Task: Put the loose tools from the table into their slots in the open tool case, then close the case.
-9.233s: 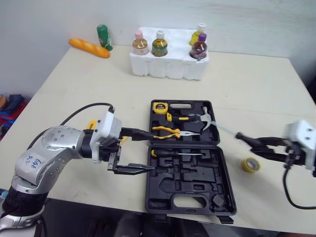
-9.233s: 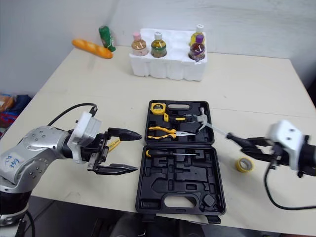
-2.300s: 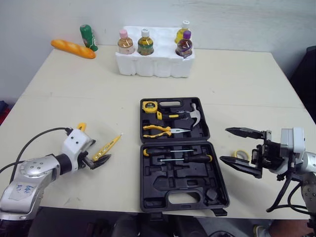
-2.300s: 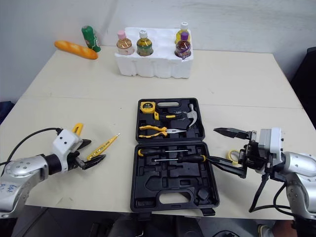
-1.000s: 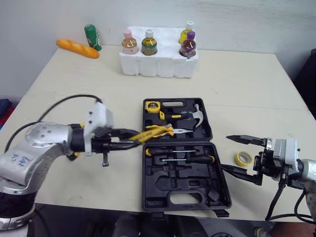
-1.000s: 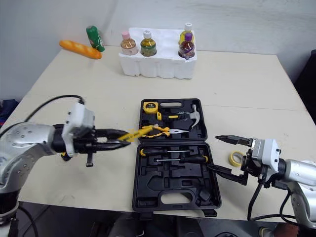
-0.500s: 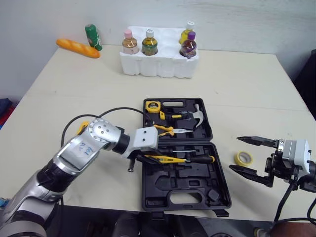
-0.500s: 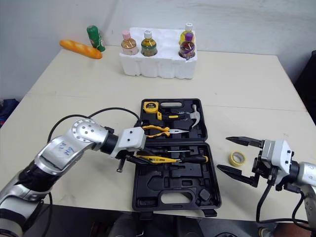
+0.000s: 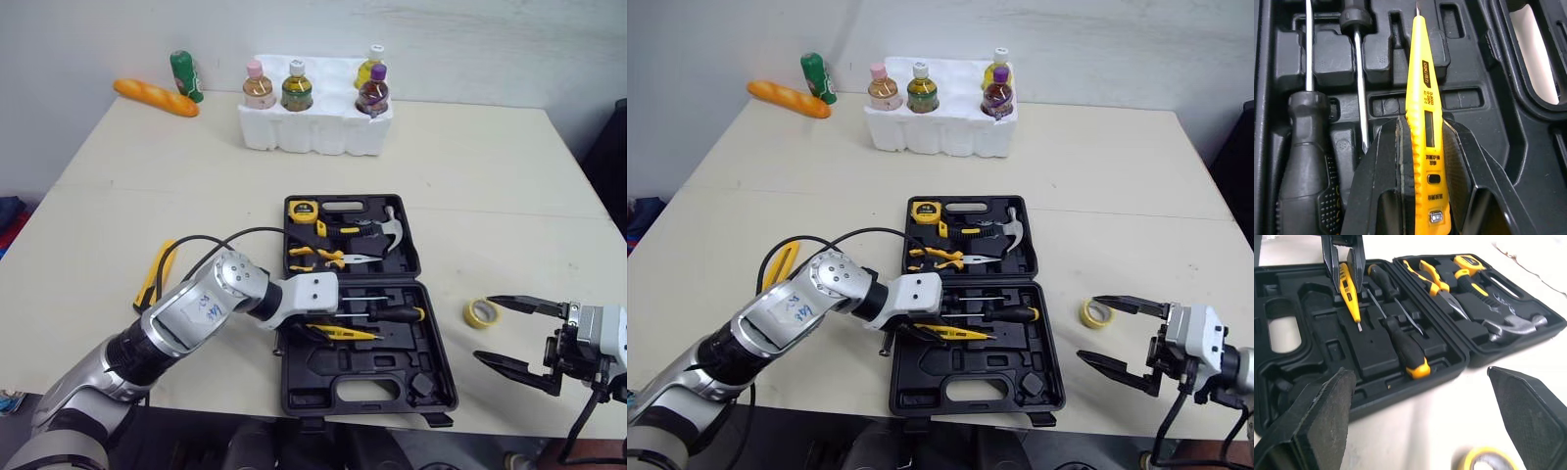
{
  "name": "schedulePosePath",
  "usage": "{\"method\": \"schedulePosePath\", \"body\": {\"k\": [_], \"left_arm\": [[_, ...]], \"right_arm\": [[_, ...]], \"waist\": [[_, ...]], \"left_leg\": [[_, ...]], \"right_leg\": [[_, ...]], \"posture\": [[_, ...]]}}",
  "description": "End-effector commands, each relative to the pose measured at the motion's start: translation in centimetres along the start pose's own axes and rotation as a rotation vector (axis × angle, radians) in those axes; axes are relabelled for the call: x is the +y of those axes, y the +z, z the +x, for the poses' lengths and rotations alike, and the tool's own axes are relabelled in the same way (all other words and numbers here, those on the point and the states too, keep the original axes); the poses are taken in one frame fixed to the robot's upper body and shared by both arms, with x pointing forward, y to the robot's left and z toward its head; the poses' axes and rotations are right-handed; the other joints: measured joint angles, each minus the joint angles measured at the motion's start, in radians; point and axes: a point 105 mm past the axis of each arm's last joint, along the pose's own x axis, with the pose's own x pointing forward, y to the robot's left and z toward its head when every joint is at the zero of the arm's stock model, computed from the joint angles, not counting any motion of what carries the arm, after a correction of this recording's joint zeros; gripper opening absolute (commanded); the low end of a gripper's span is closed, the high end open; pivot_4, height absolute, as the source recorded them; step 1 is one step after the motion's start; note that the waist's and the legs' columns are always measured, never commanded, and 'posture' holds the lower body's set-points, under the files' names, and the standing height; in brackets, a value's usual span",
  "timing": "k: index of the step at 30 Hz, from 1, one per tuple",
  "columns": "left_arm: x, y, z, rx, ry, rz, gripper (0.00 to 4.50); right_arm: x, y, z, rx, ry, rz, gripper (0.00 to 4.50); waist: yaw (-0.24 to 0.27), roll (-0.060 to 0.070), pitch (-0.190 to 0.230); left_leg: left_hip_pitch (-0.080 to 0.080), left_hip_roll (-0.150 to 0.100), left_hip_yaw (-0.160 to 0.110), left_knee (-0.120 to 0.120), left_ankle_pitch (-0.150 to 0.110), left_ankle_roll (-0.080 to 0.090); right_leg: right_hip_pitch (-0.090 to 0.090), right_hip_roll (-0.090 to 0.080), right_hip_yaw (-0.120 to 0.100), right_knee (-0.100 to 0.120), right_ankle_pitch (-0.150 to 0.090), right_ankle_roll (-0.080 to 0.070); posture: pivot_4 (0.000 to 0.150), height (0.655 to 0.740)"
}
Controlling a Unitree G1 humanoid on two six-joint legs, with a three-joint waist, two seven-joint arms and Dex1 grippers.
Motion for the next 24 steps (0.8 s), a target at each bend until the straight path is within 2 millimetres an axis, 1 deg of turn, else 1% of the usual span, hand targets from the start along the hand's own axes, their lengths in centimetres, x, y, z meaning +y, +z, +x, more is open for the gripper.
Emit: {"method": "schedulePosePath", "body": {"k": [1,6,13,18,20,24], "left_arm": [[0.5,0.2,-0.6,0.020,0.055,0.025,0.51],[0.7,-0.2,-0.9,0.039,0.083,0.006,0.51],[1.1,-0.3,-1.2,0.057,0.111,0.003,0.51],[0.2,-0.9,-1.0,0.108,0.032,0.021,0.51],[-0.1,-0.8,-0.9,0.100,0.014,0.014,0.51],[0.1,-0.7,-0.8,0.093,0.031,0.005,0.51]], "right_arm": [[0.0,0.1,-0.7,-0.012,-0.008,-0.027,4.50],[0.4,-0.6,-1.1,-0.011,-0.003,-0.023,4.50],[0.3,-0.7,-1.0,-0.018,-0.018,-0.027,4.50],[0.3,-0.4,-0.5,-0.026,-0.027,-0.029,4.50],[0.3,-0.2,-0.2,-0.031,-0.030,-0.034,4.50],[0.1,0.3,0.4,-0.035,-0.035,-0.040,4.50]], "waist": [[0.000,0.000,0.000],[0.000,0.000,0.000],[0.001,0.000,0.000],[0.000,0.000,0.000],[0.000,0.000,0.000],[0.001,0.000,0.000]], "left_leg": [[0.000,0.000,0.000,0.000,0.000,0.000],[0.001,0.000,0.000,0.000,0.000,0.000],[0.001,0.000,0.000,0.000,0.000,0.000],[0.001,0.000,0.000,0.000,0.000,0.000],[0.002,0.000,0.000,0.000,0.000,0.000],[0.001,0.000,0.000,0.000,0.000,0.000]], "right_leg": [[0.000,0.000,0.000,0.000,0.000,0.000],[0.001,0.000,0.000,0.000,0.000,0.000],[0.001,0.000,0.000,0.001,0.000,0.000],[0.001,0.000,0.000,0.001,0.000,0.000],[0.001,0.000,0.000,0.001,0.000,0.000],[0.001,-0.001,0.000,0.001,0.000,0.000]], "posture": [[0.150,0.7400],[0.150,0.7400],[0.150,0.7400],[0.150,0.7400],[0.150,0.7400],[0.150,0.7400]]}}
